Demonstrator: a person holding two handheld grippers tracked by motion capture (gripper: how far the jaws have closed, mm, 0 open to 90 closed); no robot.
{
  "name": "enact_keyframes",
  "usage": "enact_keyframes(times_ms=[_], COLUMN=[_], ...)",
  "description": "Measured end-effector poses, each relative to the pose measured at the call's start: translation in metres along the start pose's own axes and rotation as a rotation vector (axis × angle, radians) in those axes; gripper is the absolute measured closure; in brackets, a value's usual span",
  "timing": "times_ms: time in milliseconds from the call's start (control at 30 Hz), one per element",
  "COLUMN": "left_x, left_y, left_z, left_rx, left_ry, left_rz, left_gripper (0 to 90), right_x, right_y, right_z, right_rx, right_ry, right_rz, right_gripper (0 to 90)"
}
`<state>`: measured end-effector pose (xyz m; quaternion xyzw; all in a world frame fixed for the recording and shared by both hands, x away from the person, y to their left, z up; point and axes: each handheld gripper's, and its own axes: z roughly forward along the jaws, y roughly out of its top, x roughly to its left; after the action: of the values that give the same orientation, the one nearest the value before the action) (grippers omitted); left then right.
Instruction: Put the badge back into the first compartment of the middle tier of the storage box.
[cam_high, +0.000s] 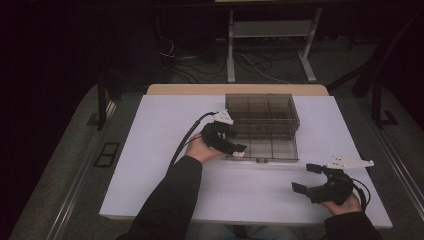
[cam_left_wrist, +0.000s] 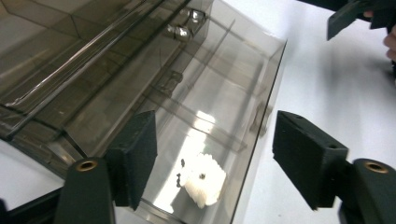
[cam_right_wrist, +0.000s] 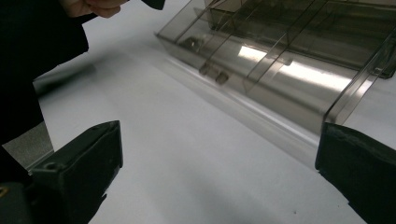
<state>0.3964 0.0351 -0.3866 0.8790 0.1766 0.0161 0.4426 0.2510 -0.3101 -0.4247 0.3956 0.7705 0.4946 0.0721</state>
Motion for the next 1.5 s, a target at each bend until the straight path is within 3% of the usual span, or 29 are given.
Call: enact_keyframes(times_ms=[267, 367, 533, 1500], left_x=[-0.012, -0.015, -0.017, -0.028], left_y=[0.000, -0.003, -0.009, -0.047], left_z=[-0.006, -0.008, -0.013, -0.063], left_rx=[-0.007, -0.011, -0.013, -0.075], left_ry=[-0.004, -0.014, 0.010, 0.089], left_rz=[0.019, 0.009, -0.009, -0.069], left_gripper=[16.5, 11.8, 0.5, 0.0], right_x=[0.000, 0.000, 0.000, 0.000], right_y=[0.000, 0.000, 0.000, 0.000], right_z=[0.000, 0.000, 0.001, 0.001], right_rx=[0.001, 0.002, 0.004, 0.006], right_ry=[0.000, 0.000, 0.001, -0.003], right_rz=[-0.002, -0.002, -0.004, -0.001], right_gripper=[0.3, 0.3, 0.3, 0.3])
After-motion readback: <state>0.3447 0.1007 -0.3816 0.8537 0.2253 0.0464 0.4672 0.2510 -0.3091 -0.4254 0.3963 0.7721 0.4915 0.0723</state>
